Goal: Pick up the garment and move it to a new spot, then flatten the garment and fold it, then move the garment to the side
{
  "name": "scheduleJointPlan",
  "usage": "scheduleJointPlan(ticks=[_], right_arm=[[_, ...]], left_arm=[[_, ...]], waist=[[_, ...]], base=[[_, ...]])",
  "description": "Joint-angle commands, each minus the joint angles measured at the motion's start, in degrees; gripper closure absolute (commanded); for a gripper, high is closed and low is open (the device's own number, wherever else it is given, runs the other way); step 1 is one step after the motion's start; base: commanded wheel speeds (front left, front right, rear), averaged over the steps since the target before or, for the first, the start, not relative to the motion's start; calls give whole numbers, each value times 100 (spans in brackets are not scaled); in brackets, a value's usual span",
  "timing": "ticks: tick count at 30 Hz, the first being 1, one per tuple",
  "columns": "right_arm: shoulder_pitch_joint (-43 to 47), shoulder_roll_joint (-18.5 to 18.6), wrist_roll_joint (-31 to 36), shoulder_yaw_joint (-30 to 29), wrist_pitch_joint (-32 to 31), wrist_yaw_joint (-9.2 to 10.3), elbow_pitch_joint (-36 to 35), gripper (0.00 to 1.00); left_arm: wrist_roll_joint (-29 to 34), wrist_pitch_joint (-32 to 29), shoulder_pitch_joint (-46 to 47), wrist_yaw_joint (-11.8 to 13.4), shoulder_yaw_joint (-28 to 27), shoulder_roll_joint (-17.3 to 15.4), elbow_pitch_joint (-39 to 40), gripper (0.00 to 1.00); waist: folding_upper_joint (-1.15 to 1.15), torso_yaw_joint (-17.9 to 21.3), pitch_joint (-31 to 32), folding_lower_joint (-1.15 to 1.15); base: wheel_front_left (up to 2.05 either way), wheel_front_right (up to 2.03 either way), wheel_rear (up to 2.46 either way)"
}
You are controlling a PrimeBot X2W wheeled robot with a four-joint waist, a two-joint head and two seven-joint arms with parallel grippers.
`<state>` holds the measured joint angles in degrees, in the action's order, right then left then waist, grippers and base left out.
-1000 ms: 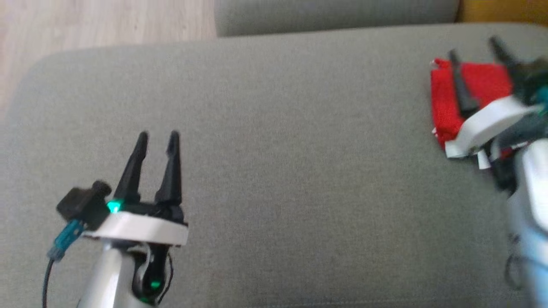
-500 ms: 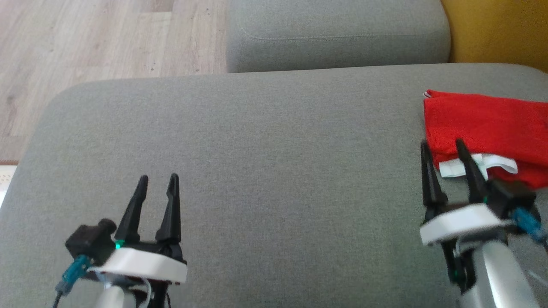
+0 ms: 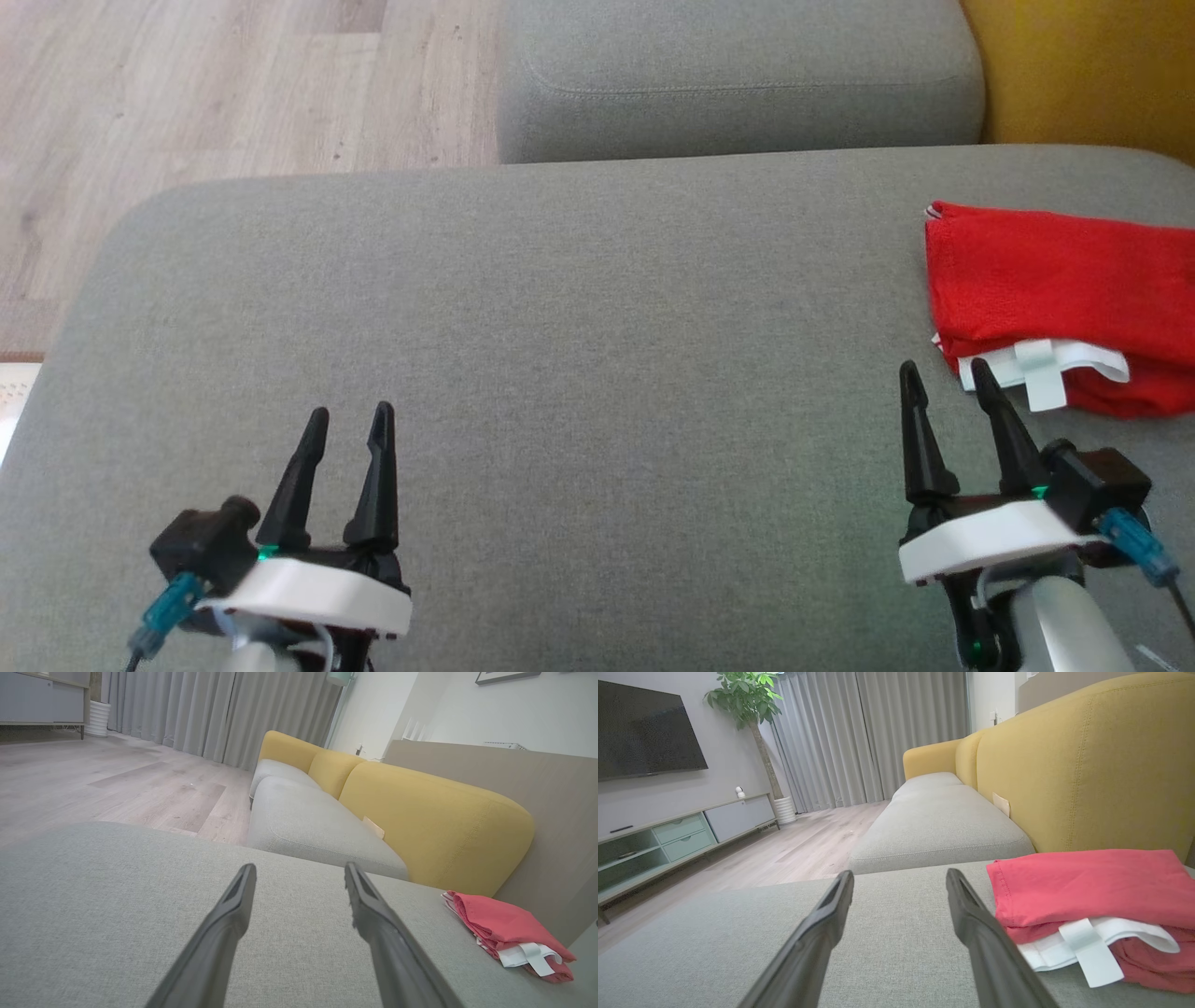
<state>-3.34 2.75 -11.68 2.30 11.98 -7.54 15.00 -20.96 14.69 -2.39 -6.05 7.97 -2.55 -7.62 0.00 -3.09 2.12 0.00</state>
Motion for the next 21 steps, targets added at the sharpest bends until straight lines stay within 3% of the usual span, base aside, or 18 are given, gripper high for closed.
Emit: scheduleJointPlan(ticks=[1,19,20,21], right_arm=[[-223,14,-32,143,66,5,-195,0],[-293,13,-71,219,132,5,-134,0],[-6,0,-44,76,65,0,31,100],[6,-1,-46,77,61,0,95,100]], left_arm=[[-31,31,142,17,-226,-32,198,0],[-161,31,178,-22,-367,-32,344,0],[-141,0,0,-7,-150,-1,146,100],[-145,-2,0,-6,-136,2,81,100]], waist=[[0,6,-4,0],[0,112,-19,0],[0,113,-19,0],[0,114,-19,0]], base=[[0,0,0],[0,0,0],[0,0,0],[0,0,0]])
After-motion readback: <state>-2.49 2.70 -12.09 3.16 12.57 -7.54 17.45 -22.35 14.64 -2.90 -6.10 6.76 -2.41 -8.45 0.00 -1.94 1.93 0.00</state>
